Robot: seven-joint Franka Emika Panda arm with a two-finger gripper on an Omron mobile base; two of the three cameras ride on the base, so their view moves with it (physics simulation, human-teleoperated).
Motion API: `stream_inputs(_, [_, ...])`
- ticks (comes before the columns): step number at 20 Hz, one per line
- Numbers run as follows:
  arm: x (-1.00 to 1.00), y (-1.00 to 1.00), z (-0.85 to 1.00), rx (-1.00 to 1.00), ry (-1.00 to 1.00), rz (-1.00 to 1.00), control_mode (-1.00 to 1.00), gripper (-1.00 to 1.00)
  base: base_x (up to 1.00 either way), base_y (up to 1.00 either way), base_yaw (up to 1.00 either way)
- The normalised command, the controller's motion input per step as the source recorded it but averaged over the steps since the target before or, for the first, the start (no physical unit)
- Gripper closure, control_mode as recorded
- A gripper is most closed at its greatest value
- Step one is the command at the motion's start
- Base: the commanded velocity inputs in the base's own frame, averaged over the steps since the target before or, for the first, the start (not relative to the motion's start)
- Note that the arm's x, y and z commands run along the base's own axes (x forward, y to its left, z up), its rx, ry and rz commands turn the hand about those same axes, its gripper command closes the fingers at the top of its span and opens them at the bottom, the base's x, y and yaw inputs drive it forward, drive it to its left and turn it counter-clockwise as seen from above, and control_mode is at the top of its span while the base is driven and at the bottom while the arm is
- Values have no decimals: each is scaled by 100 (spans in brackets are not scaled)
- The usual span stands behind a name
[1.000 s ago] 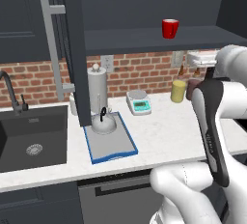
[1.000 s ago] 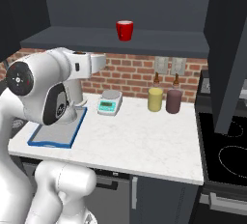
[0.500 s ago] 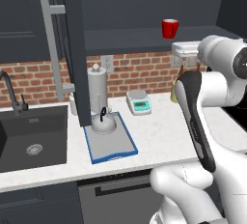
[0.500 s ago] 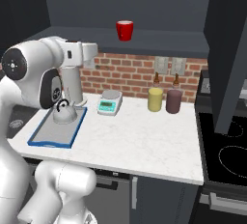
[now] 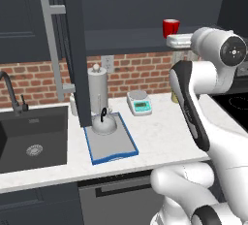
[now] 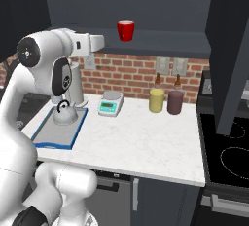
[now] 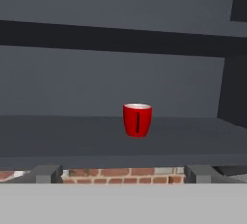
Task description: Pick the kettle from the counter and place it on the tray. Then pick the mug from the cabinet and place it on the tray. Then close the cabinet doors.
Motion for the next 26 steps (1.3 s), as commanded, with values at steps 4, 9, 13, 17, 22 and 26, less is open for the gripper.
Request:
stream_inputs(4, [47, 0, 1, 0, 0, -2, -100, -100, 0, 0, 0])
stream_inputs(9, [45, -9, 0, 0, 2, -4, -100, -100, 0, 0, 0])
stream_inputs(13, [33, -13, 0, 0, 3, -4, -100, -100, 0, 0, 0])
stream_inputs(17, [31, -9, 0, 0, 4, -5, -100, -100, 0, 0, 0])
stream_inputs(22, [41, 0, 0, 0, 2, -2, -100, -100, 0, 0, 0])
stream_inputs(26, [52, 0, 0, 0, 4, 0, -100, -100, 0, 0, 0])
